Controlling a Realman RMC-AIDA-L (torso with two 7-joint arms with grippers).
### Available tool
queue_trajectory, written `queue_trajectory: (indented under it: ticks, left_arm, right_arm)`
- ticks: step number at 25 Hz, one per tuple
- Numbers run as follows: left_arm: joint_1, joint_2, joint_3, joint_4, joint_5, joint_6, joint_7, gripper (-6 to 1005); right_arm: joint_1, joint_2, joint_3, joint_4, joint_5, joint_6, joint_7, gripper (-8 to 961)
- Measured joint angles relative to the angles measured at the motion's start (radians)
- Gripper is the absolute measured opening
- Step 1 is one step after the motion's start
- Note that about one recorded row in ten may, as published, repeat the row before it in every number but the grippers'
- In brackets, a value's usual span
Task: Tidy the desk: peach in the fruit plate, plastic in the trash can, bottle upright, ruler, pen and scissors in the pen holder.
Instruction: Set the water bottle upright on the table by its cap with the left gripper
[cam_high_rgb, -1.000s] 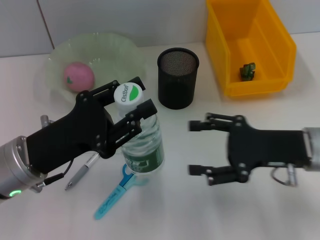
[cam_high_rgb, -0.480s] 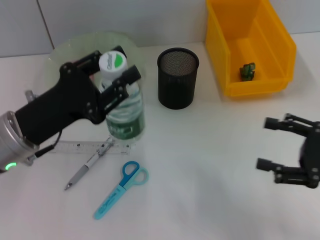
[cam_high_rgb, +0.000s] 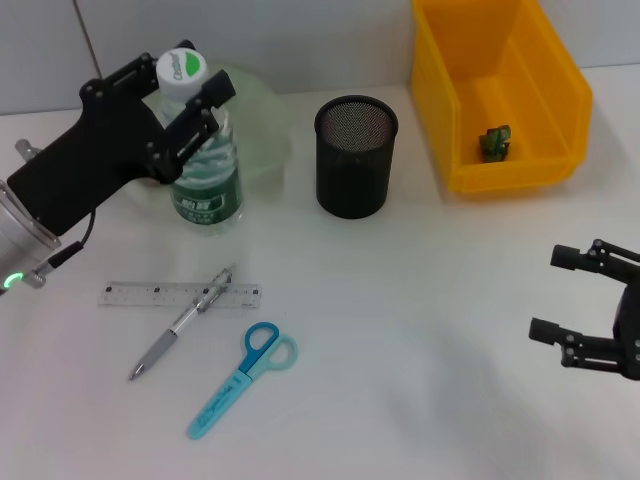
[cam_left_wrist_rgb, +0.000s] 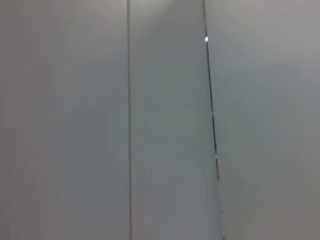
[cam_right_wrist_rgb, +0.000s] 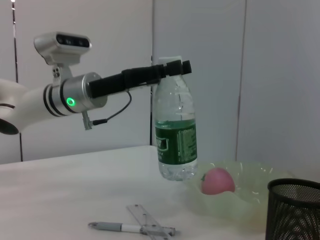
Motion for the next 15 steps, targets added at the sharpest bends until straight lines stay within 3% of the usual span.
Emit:
queue_trajectory:
  ticks: [15]
  left_arm:
    - [0.016, -0.003, -0.019, -0.040, -0.003, -0.086, 0.064, 444]
  right_arm:
    - [0.019, 0.004, -0.005, 0.000, -0.005, 0.008, 0.027, 834]
